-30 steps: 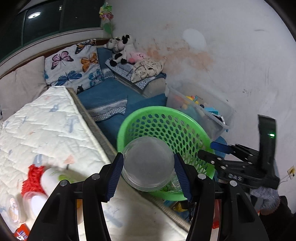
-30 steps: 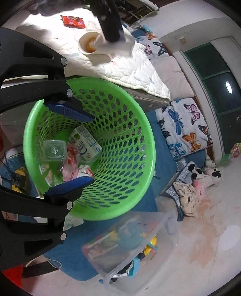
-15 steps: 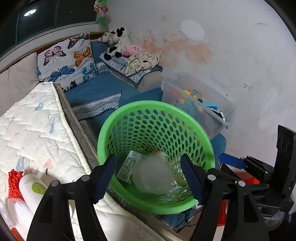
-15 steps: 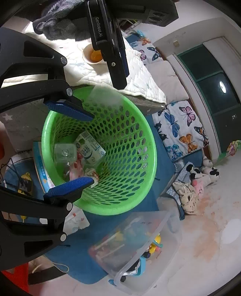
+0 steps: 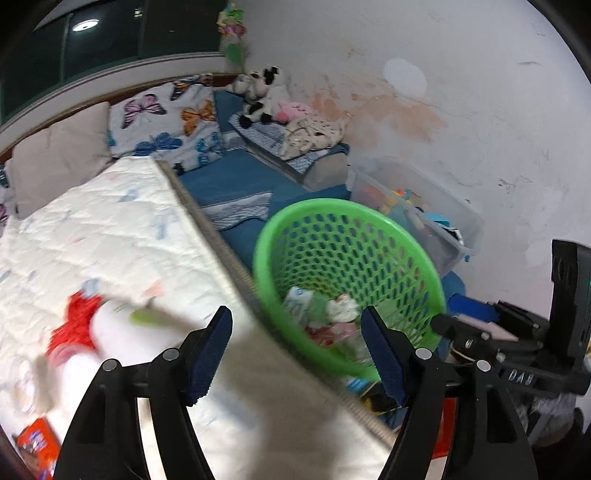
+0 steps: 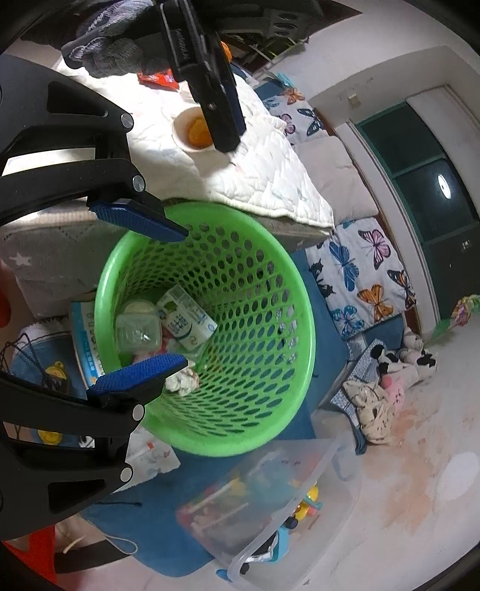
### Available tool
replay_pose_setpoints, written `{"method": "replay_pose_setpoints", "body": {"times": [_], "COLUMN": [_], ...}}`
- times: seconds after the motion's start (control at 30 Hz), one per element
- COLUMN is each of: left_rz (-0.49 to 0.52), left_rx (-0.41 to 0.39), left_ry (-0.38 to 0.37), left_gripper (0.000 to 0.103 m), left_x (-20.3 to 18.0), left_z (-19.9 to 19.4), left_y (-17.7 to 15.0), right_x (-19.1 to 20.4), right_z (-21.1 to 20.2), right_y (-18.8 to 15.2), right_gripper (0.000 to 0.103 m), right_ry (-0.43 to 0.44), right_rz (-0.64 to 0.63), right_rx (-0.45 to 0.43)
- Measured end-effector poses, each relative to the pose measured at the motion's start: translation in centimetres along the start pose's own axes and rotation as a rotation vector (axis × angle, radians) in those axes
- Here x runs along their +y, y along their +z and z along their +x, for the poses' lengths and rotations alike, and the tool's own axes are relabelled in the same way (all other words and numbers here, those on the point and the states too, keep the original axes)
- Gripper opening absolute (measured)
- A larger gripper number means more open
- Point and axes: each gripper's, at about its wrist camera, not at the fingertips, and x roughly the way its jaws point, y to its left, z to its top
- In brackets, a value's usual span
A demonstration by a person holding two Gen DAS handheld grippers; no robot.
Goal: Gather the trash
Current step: 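Move both tools back over the bed toward the remaining trash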
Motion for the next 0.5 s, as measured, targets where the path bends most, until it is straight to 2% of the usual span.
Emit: {"method": "replay_pose_setpoints", "body": {"times": [0.23, 0.3, 0.5], "left_rz": [-0.047, -0.072, -0.167], "left_rx": [-0.020, -0.019, -0.025], "left_ry": [0.109, 0.142, 0.268], "left_gripper": [0.070, 0.070, 0.072], "left_x": [4.1, 5.5, 10.8], "left_z": [-3.6, -4.4, -7.4], "left_y": [-3.5, -4.5, -7.7], "right_x": [2.5, 3.5, 5.9], "right_z": [0.1, 0.2, 0.6], "right_y": [0.1, 0.2, 0.3], "right_gripper": [0.064, 0.067, 0.068], "right_ry": [0.038, 0.048, 0.083], "right_rz": [-0.035, -0.050, -0.091], "right_rx": [0.001, -0.001, 0.004]}}
